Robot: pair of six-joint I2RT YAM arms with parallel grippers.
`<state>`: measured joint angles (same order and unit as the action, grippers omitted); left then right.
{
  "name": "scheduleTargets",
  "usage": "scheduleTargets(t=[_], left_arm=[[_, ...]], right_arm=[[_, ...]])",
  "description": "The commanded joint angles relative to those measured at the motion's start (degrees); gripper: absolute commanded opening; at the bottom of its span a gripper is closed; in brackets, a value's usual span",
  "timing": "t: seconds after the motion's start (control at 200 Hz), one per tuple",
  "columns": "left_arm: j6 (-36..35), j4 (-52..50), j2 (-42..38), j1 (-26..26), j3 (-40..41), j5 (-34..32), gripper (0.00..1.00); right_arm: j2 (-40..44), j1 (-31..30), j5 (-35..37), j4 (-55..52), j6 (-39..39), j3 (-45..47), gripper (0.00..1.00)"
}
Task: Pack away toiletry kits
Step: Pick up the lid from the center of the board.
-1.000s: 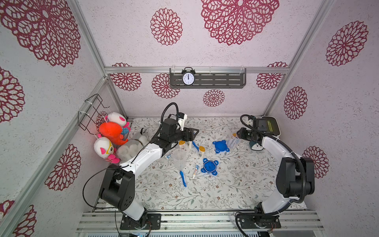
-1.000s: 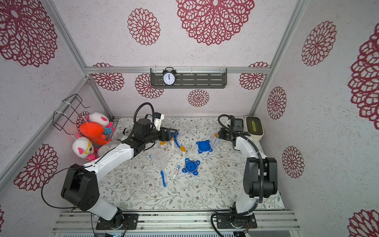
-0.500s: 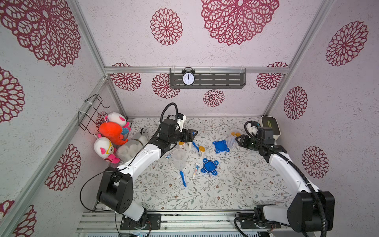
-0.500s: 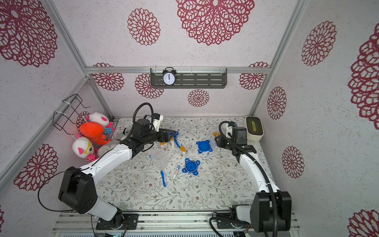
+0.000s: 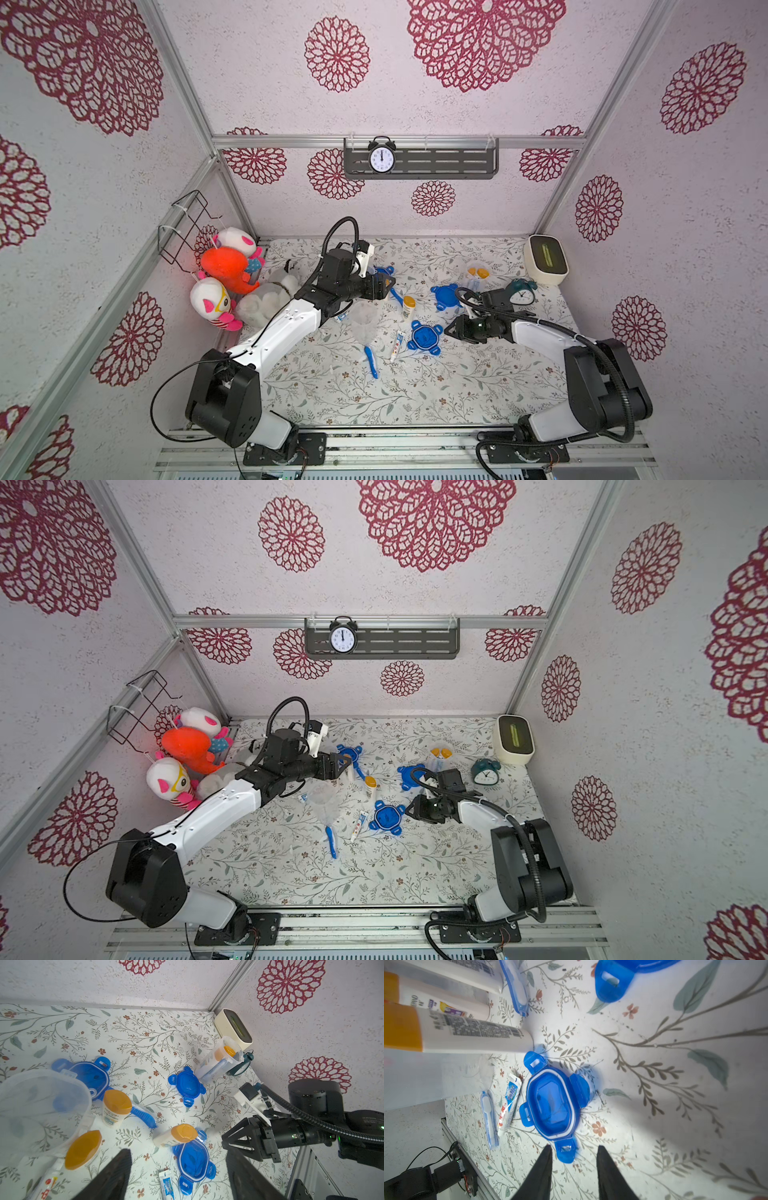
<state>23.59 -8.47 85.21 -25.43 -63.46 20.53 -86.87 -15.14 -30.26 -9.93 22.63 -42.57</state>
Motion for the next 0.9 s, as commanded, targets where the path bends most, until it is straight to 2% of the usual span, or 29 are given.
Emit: scheduleTargets(t=[0.0,0.19,0.741,0.896], left_arm=[[-1.1,-0.1,-0.3,0.3,0.2,0.9,0.76],[-1.1,-0.3,0.3,0.2,-0.1,0.8,0.75],[-1.1,-0.6,1.4,0.2,-1.2,1.5,0.75],[-3.0,-5.6,2.1,0.3,-3.2,3.6,0.73]], right_arm=[[-2.4,-0.8,0.1,5.5,1.7,-1.3,0.34],[-6.5,-2.1,0.0,9.9,3.2,-1.7,0.29],[-10.7,-3.6,6.3,14.4,3.3,-1.2,0.27],[-11.4,-3.7,5.8,15.5,2.8,-1.0,0.27]])
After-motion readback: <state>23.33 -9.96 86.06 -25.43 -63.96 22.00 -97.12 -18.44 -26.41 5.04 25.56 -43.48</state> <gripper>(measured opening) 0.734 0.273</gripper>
